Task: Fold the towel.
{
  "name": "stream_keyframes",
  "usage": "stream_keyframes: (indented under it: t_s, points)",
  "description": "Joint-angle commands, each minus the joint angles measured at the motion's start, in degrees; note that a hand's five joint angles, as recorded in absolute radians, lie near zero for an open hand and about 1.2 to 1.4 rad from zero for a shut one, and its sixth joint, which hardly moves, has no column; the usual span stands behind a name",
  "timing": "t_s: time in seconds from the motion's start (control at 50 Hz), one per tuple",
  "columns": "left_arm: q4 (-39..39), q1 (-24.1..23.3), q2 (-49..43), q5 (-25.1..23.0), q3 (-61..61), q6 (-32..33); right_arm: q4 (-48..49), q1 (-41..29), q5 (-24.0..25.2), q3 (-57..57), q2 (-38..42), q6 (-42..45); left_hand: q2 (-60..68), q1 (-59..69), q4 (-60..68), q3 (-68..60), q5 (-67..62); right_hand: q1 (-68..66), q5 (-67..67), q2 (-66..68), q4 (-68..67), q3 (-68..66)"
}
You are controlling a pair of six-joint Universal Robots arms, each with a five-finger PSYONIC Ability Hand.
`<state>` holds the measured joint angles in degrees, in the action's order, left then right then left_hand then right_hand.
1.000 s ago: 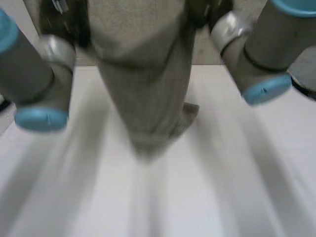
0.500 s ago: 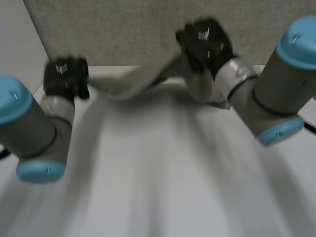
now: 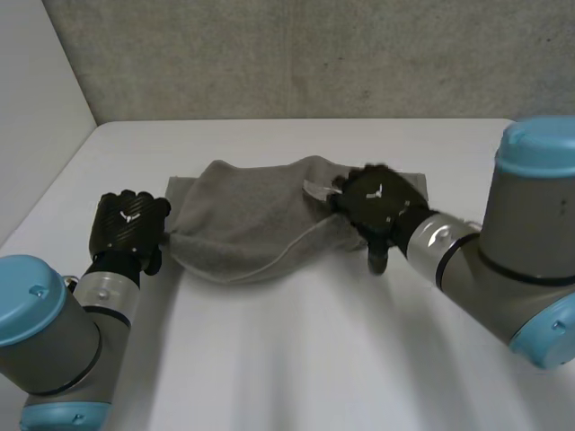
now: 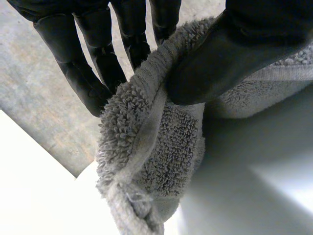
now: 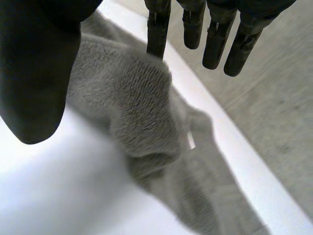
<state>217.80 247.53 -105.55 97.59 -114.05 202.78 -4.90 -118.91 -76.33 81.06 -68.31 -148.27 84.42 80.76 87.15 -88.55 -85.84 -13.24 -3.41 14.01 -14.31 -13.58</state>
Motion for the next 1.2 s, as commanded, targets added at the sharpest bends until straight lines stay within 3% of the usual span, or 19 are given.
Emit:
stream_keyframes:
  t_s: [0.02, 0.28, 0.4, 0.54, 0.66, 0.72, 0.74, 0.76, 0.78, 0.82, 1.06, 1.12, 1.2]
  points:
    - [0.52, 0.23, -0.09, -0.03, -0.91, -0.37, -0.46, -0.09, 1.35, -8.7, 0.89, 2.45, -4.42, -0.76, -7.15, 8.55, 15.84, 3.24, 3.41, -4.01, 4.31, 3.58]
    - [0.78, 0.23, -0.01, -0.03, -1.79, -0.37, -1.08, -0.97, 9.01, -26.83, 18.3, 19.69, -4.42, -0.76, -7.15, 8.55, 15.84, 3.24, 3.41, -4.01, 4.31, 3.58]
    - [1.04, 0.49, -0.01, -0.03, -1.88, -0.37, -7.83, -1.06, 14.09, -37.26, 28.65, 24.51, -4.42, -0.76, -7.15, 8.55, 15.84, 3.24, 3.41, -4.01, 4.31, 3.58]
    - [1.04, 0.5, -0.09, -0.03, -1.97, -0.37, -17.42, -1.06, 14.37, -52.82, 41.31, 30.49, -4.42, -0.76, -7.15, 8.55, 15.84, 3.24, 3.41, -4.01, 4.31, 3.58]
    - [1.04, 0.67, -0.09, -0.03, -1.88, -0.37, -19.8, -0.89, 14.28, -60.92, 46.86, 30.41, -4.42, -0.76, -7.15, 8.55, 15.84, 3.24, 3.41, -4.01, 4.31, 3.58]
    - [1.04, 0.76, -0.09, -0.03, -1.88, -0.37, -20.24, -0.89, 14.28, -61.64, 47.48, 30.41, -4.42, -0.76, -7.15, 8.55, 15.84, 3.24, 3.41, -4.01, 4.31, 3.58]
    - [1.04, 0.85, -0.09, -0.03, -1.88, -0.37, -20.59, -0.89, 14.19, -62.16, 47.74, 30.41, -4.42, -0.76, -7.15, 8.55, 15.84, -5.81, -5.64, 5.04, -4.74, -5.47]
    - [1.04, 0.93, -0.09, -0.03, -1.88, -0.37, -20.68, -0.89, 13.5, -62.42, 47.74, 30.5, -4.42, -0.76, -7.15, 8.55, 15.84, -24.74, -24.58, 23.97, -23.67, -24.41]
    - [1.04, 0.93, -0.09, -0.03, -1.88, -0.37, -20.68, -0.89, 13.49, -62.43, 47.74, 30.5, -4.42, -0.76, -7.15, 8.55, 15.84, -24.93, -24.77, 24.16, -23.86, -24.6]
    - [1.04, 0.85, -0.01, -0.03, -1.88, -0.37, -20.42, -1.15, 12.27, -62.51, 47.13, 30.06, -4.42, -0.76, -7.15, 8.55, 15.84, -66.58, -66.42, 65.81, -65.51, -66.25]
    - [1.04, 0.85, 0.08, -0.03, -2.06, -0.37, -21.03, -0.01, 6.28, -58.56, 39.22, 23.29, -4.42, -0.76, -7.15, 8.55, 15.84, -66.76, -66.59, 65.99, -65.69, -66.42]
    - [0.96, 0.85, 0.35, -0.03, -2.14, -0.37, -22.44, 0.61, 4.79, -52.14, 33.95, 18.98, -4.42, -0.76, -7.15, 8.55, 15.84, -66.76, -66.59, 65.99, -65.69, -66.42]
    - [1.04, 1.02, 1.66, -0.03, -3.02, -0.37, -22.44, 3.94, 4.44, -33.58, 23.17, 16.44, -4.42, -0.76, -7.15, 8.55, 15.84, -66.76, -66.59, 65.99, -65.69, -66.42]
